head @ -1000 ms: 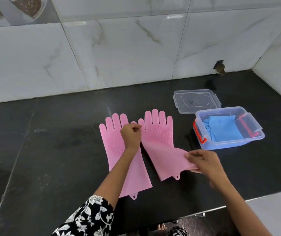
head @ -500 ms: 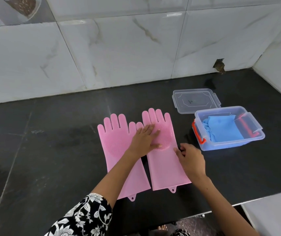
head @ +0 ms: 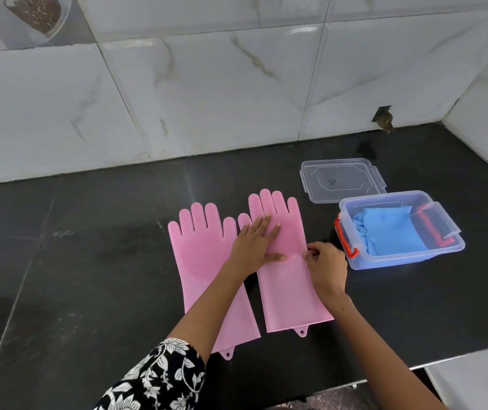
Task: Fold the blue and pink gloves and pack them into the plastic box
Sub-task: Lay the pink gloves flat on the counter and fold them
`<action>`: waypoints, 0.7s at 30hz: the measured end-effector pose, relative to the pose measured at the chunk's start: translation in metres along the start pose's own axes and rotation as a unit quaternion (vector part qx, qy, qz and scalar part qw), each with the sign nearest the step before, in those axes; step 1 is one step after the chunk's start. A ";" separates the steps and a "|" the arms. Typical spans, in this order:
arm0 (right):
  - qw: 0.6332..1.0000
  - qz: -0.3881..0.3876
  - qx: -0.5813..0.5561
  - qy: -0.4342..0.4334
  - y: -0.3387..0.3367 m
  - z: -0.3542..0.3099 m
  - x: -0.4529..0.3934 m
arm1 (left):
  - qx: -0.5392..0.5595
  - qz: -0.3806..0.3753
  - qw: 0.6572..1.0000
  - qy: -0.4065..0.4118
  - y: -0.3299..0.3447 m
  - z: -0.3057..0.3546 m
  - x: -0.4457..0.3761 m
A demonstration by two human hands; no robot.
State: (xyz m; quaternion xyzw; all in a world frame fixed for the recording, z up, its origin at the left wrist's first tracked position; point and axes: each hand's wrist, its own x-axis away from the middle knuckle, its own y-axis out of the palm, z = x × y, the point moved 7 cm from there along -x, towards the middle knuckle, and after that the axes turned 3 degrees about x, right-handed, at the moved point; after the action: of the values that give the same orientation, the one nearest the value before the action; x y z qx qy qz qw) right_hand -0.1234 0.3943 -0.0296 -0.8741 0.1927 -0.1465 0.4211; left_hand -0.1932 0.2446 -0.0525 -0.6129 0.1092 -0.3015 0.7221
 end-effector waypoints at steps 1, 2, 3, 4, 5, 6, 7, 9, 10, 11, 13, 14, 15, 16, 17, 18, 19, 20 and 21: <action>1.000 0.001 -0.001 0.000 0.000 0.000 0.000 | 0.001 0.000 1.000 0.000 0.000 0.000 0.000; 1.000 0.001 -0.001 0.000 0.000 0.001 0.000 | 0.001 0.001 1.000 0.000 0.001 0.000 -0.001; 1.000 0.003 0.000 0.000 0.000 0.002 0.000 | 0.002 0.001 1.000 0.000 0.001 0.000 -0.001; 1.000 0.004 0.000 -0.001 0.000 0.002 0.000 | 0.003 0.002 1.000 0.000 0.001 -0.001 -0.001; 1.000 0.005 0.000 -0.002 0.000 0.002 0.000 | 0.005 0.002 1.000 -0.001 0.001 -0.001 -0.001; 1.000 0.006 0.001 -0.003 0.000 0.002 0.000 | 0.006 0.001 1.000 -0.001 0.002 -0.001 -0.001; 1.000 0.008 0.001 -0.005 0.000 0.003 0.000 | 0.008 0.000 1.000 -0.001 0.002 0.000 0.000; 1.000 0.011 0.003 -0.008 0.000 0.004 0.001 | 0.012 0.000 1.000 -0.001 0.003 0.001 0.000; 1.000 0.012 0.003 -0.009 0.000 0.004 0.002 | 0.014 0.001 1.000 -0.001 0.003 0.001 0.000; 1.000 0.014 0.004 -0.010 0.000 0.005 0.002 | 0.016 0.002 1.000 0.000 0.003 0.001 0.000; 1.000 0.017 0.007 -0.013 -0.001 0.005 0.002 | 0.021 0.003 1.000 -0.001 0.002 0.001 0.000; 1.000 0.017 0.008 -0.013 -0.001 0.004 0.002 | 0.022 0.003 1.000 -0.001 0.002 0.001 0.000; 1.000 0.018 0.009 -0.014 -0.001 0.004 0.002 | 0.022 0.002 1.000 -0.001 0.001 0.002 0.001; 1.000 0.018 0.010 -0.014 -0.001 0.003 0.002 | 0.022 0.002 1.000 0.000 0.000 0.002 0.002; 1.000 0.018 0.012 -0.015 -0.001 0.003 0.002 | 0.022 0.003 1.000 0.001 -0.001 0.003 0.003; 1.000 0.016 0.014 -0.015 -0.002 0.004 0.003 | 0.023 0.005 1.000 0.003 -0.003 0.004 0.006; 1.000 0.013 0.017 -0.016 -0.003 0.005 0.005 | 0.026 0.010 1.000 0.003 -0.005 0.004 0.010; 1.000 0.007 0.020 -0.016 -0.004 0.006 0.007 | 0.030 0.017 0.999 0.002 -0.008 0.005 0.016; 1.000 0.000 0.023 -0.016 -0.005 0.009 0.012 | 0.036 0.026 0.999 0.000 -0.009 0.005 0.024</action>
State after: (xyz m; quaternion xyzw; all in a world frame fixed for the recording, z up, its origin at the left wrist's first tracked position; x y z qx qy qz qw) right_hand -0.1085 0.3976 -0.0301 -0.8665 0.1824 -0.1370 0.4439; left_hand -0.1742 0.2347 -0.0374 -0.5833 0.1139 -0.2860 0.7517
